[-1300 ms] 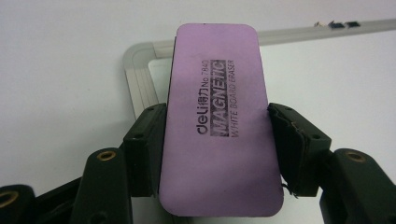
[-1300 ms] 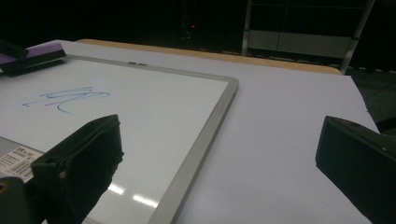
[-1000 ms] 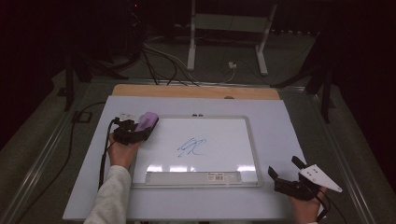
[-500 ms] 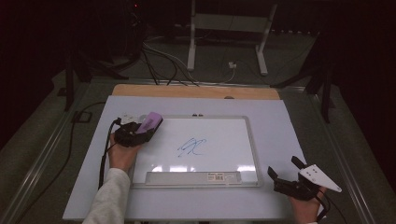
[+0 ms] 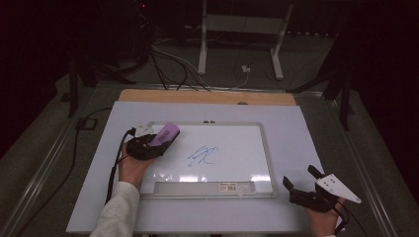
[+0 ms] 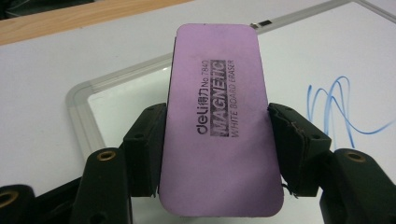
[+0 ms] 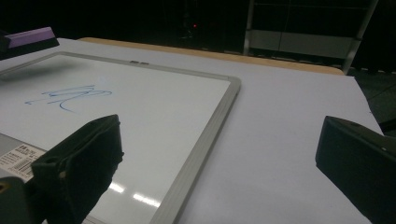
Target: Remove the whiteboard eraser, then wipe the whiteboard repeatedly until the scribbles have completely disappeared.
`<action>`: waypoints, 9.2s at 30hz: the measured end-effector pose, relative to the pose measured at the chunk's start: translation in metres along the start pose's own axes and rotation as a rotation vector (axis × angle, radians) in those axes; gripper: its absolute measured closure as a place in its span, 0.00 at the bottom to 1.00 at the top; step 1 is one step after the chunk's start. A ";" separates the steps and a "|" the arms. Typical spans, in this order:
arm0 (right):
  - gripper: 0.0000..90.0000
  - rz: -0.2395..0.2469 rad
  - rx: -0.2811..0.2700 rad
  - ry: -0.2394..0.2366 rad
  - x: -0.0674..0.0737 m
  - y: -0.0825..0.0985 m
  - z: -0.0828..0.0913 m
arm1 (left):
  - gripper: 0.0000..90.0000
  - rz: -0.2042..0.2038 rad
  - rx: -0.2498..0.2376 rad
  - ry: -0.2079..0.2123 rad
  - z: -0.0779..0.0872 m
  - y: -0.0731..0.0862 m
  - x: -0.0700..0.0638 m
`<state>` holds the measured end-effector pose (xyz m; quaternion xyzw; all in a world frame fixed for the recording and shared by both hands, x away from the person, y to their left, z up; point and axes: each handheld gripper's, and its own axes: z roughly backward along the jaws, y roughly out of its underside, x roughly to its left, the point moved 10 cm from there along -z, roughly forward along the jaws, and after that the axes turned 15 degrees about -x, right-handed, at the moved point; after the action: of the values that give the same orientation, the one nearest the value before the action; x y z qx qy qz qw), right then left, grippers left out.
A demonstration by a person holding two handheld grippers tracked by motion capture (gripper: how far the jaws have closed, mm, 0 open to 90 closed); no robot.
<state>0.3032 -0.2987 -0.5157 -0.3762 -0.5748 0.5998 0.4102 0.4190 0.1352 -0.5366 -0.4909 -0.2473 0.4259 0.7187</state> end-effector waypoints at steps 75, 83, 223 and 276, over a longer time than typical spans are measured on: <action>0.01 0.012 0.013 -0.026 0.007 0.002 -0.003 | 0.46 -0.063 0.111 0.080 -0.021 0.039 -0.068; 0.01 0.009 0.014 -0.024 0.006 0.003 -0.003 | 0.46 -0.015 0.110 0.007 -0.020 0.038 -0.045; 0.01 0.007 0.011 -0.010 0.002 0.002 -0.001 | 0.46 -0.080 0.149 -0.094 -0.046 0.028 -0.074; 0.01 0.004 0.017 -0.012 0.001 0.003 -0.001 | 0.46 -0.172 0.143 0.035 -0.075 0.018 -0.123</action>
<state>0.3038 -0.2972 -0.5190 -0.3704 -0.5712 0.6079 0.4087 0.4071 -0.0046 -0.5755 -0.4225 -0.2449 0.3705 0.7901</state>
